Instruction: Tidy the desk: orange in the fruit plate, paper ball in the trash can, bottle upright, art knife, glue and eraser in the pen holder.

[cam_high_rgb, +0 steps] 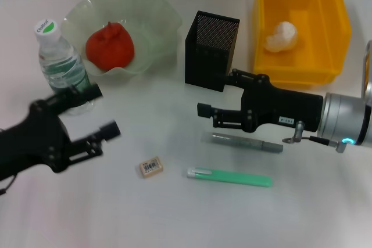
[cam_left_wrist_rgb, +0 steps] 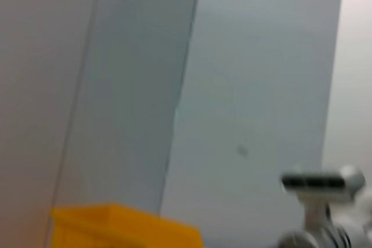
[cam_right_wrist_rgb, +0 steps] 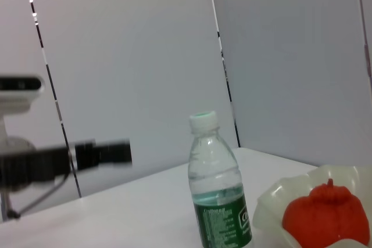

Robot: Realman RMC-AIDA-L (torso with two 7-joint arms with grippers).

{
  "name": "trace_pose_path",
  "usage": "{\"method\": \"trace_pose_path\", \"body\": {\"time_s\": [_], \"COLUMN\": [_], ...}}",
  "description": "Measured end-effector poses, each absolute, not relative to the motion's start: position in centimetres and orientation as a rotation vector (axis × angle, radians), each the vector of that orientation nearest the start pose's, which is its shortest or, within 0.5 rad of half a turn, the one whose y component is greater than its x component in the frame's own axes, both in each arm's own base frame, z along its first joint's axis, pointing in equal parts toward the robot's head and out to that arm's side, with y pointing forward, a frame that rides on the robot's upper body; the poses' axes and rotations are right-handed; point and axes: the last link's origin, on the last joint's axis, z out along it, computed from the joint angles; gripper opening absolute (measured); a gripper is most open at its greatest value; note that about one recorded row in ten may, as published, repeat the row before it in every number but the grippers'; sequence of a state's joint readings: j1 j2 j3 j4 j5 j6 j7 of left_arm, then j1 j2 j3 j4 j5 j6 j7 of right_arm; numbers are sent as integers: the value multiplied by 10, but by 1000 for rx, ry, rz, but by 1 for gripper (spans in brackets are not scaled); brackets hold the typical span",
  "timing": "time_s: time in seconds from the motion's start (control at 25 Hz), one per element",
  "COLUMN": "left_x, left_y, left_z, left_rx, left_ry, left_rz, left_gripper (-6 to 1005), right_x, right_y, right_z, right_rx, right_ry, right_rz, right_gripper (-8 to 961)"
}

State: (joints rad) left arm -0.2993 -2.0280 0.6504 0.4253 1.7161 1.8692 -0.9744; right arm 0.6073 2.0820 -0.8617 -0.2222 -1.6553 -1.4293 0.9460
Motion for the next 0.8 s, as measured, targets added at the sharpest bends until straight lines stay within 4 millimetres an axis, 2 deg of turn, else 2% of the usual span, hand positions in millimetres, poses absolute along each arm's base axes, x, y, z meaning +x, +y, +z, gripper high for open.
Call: {"method": "trace_pose_path", "body": {"time_s": [0.2,0.4,0.8], "left_x": [-304,-306,-310], "left_y": [240,241,243], "left_z": [-1,-12,-21], "left_rx": [-2610,-2641,-2656], "left_ry": [-451,-449,-466], "left_rz": [-1038,-965,-897], "left_gripper": [808,808,809], "right_x": [240,239,238], "right_y": [323,327,323], "right_z": [-61,-57,-52], "right_rx": [-2684,-2704,-2814], "right_ry": [492,504,492], "right_rz": [930,907,841], "right_gripper": [824,823,823]}}
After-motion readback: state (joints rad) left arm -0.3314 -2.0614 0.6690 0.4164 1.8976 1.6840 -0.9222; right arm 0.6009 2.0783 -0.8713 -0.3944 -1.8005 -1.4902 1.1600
